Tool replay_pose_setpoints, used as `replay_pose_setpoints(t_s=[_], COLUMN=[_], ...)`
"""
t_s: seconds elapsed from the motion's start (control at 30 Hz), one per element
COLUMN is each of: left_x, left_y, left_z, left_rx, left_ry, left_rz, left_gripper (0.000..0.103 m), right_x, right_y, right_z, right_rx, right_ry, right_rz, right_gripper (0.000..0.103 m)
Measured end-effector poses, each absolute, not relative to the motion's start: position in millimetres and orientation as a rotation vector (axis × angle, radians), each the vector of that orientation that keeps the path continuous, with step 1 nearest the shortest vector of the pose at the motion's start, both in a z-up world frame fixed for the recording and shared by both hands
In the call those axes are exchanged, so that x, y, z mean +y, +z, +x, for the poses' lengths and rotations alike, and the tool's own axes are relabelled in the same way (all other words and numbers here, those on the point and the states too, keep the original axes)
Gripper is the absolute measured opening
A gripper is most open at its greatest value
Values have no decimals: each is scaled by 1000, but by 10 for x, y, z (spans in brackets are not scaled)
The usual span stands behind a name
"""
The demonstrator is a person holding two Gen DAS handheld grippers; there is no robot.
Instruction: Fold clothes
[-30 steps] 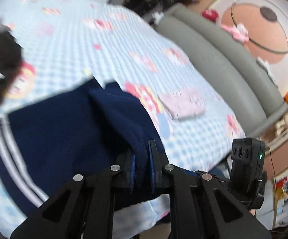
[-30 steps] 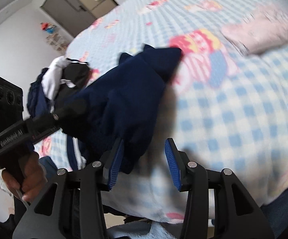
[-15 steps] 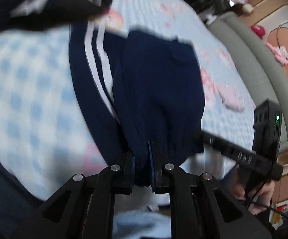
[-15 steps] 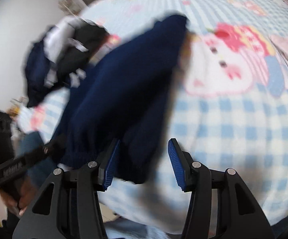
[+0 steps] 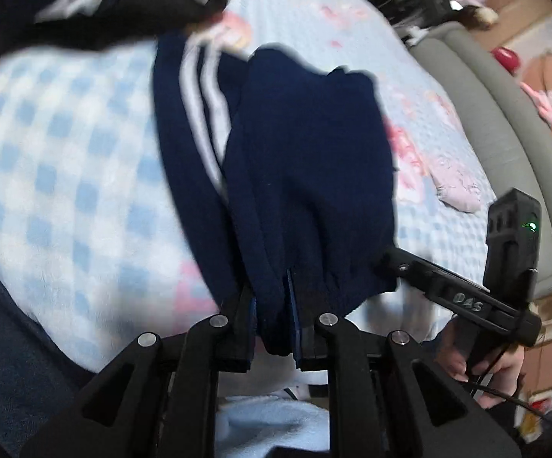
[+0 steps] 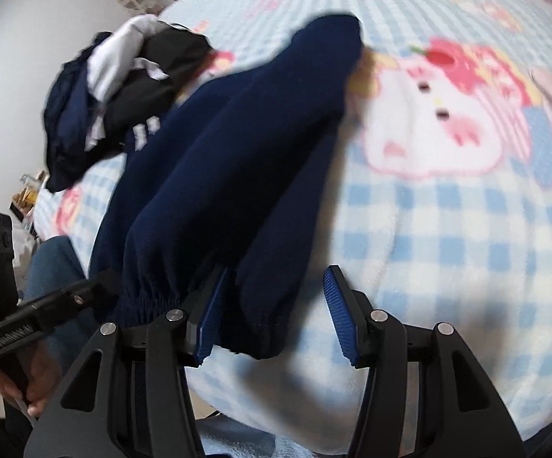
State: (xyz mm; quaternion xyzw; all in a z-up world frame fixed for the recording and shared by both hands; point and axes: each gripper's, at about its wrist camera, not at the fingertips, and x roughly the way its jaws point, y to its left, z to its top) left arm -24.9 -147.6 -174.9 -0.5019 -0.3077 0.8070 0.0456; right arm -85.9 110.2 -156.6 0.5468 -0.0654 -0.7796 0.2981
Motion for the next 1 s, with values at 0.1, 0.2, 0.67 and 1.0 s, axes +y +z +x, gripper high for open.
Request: replay_pose_setpoints(t_s=[0.1,0.2,0.67,1.0], left_x=[-1589,-1680,-1406,-1674], left_y=[-1672,-1716,-1612,-1695], left_z=[-230,-292,-617,-496], left_rx=[-994,-1045,-834,-937], left_ry=[2516,2525,2492,2396], left_rz=[-1482,-1499,-1469,-1561], left_gripper=[39,53,15,35], right_x=[1068,1034,1131,1340], right_y=[-1606,-1646,-1395,-1538], right_z=[-887,-915,-778,-353], right_rx=[-174,-175,-185,-156], right_ry=[-2056,-2041,-2059,-1978], right_rz=[1455,1457,1360,1496], right_gripper=[53,53,9,28])
